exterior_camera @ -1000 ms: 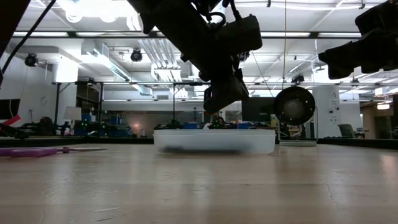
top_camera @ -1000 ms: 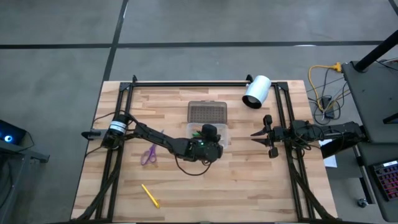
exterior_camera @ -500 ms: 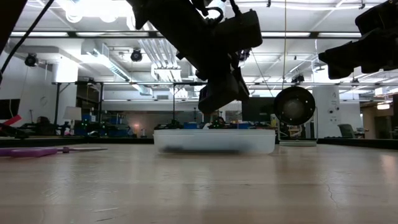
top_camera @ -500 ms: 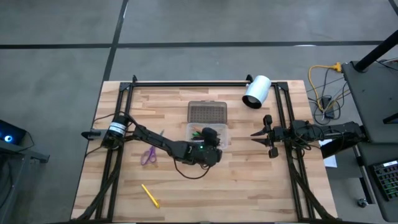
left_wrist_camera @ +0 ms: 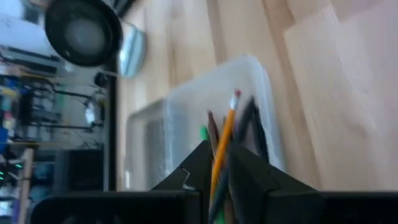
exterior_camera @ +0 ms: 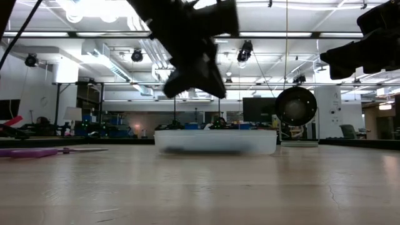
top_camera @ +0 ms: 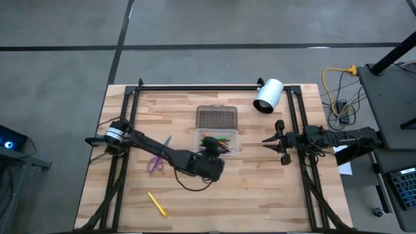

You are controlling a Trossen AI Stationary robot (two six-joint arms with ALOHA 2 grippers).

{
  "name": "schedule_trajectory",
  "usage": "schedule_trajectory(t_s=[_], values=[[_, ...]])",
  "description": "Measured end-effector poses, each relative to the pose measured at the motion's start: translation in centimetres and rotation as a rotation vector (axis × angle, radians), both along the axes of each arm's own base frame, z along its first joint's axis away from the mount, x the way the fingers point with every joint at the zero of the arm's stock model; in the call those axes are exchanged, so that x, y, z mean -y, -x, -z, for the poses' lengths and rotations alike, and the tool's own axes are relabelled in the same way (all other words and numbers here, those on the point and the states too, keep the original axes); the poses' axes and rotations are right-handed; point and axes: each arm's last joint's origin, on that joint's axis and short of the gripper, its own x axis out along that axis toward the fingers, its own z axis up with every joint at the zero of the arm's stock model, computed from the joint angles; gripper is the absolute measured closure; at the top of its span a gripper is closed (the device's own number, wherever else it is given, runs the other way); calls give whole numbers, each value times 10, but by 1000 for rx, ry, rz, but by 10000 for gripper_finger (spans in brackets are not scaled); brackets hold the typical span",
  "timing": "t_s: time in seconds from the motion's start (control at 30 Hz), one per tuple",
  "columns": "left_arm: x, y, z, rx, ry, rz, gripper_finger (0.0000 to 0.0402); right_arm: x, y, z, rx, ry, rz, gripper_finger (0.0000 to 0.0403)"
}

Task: Pick & place school supplies into a supply box
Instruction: Put the yellow pen into the white and black supply box

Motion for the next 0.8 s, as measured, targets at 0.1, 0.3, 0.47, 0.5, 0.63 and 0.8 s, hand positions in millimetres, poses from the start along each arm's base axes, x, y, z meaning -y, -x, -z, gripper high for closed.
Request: schedule_trajectory(t_s=[0.1, 0.3, 0.47, 0.5, 0.63, 0.8], values=[[1, 12, -5, -67, 102, 8, 365, 0, 0, 0, 0, 0, 0, 335], [10, 28, -4, -203, 226, 60, 365, 0, 0, 0, 0, 0, 0, 335], [29, 37, -2, -249, 203, 123, 365, 0, 0, 0, -1, 0, 0, 335], [33, 39, -2, -256, 202, 135, 365, 0, 0, 0, 0, 0, 0, 335], [46, 46, -1, -296, 240, 195, 365, 0, 0, 0, -1, 0, 0, 335], [61, 54, 0, -348, 297, 263, 365, 0, 0, 0, -1, 0, 0, 335]])
